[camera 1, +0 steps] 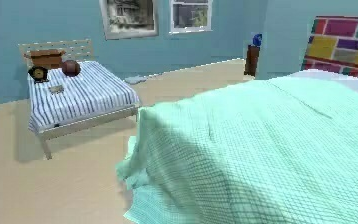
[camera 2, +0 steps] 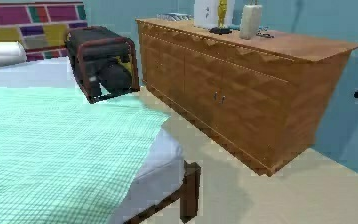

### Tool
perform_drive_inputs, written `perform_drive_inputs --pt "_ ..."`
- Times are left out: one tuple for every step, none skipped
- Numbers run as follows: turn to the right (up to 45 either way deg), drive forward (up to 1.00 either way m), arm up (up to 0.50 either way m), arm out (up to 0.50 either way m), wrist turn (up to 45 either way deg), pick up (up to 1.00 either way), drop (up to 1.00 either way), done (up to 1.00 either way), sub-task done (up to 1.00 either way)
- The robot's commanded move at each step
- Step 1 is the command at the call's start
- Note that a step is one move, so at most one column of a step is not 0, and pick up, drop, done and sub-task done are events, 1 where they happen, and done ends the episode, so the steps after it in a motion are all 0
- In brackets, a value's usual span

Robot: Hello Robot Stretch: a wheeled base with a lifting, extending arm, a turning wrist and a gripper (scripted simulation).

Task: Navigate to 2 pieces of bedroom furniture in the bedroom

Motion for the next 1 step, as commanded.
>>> perform_drive_inputs --pt "-45.0 0.0 0.0 0.0 0.0 0.0 0.0 0.0 0.0"
